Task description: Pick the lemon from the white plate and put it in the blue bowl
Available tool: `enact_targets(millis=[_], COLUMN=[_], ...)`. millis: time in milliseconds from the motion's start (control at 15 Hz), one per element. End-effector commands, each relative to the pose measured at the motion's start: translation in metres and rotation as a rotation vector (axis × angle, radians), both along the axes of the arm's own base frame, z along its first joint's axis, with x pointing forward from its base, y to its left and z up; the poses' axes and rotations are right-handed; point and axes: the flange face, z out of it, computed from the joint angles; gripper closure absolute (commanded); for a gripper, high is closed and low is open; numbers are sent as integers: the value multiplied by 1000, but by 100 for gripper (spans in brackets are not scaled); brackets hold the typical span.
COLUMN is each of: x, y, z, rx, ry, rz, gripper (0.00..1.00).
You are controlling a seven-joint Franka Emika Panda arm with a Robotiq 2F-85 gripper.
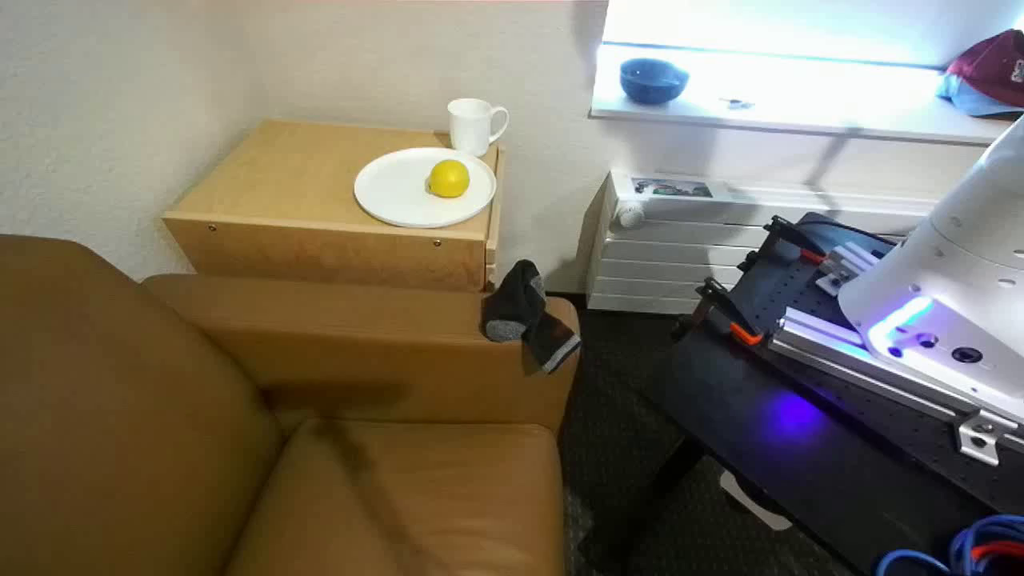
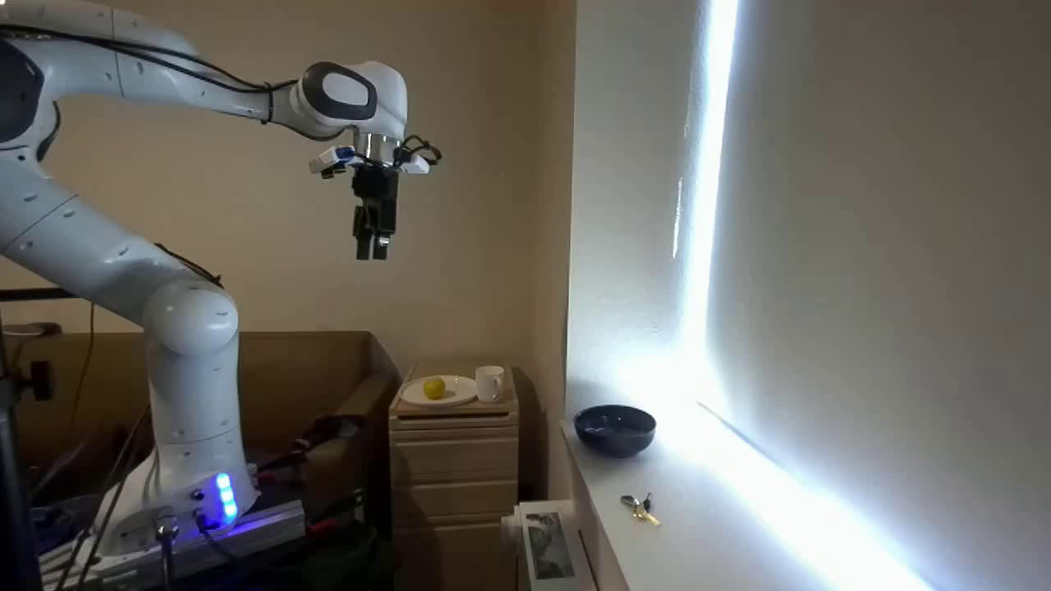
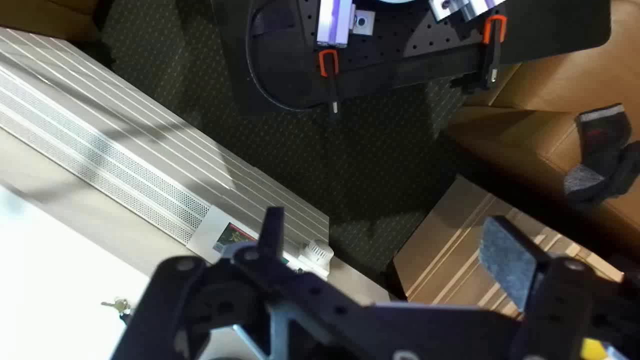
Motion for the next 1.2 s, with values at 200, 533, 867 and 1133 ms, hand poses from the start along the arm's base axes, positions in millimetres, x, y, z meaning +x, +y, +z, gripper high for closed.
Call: enact_targets(millis=[200,533,867,1133], x=[14,18,35,29], y=[31,139,228,233], z=[-33,-99,-137,-131], rx=[-39,-123,-87,-106], ry=[49,15,-99,-84], rz=[6,86,-19,19], gripper=[0,0,0,0])
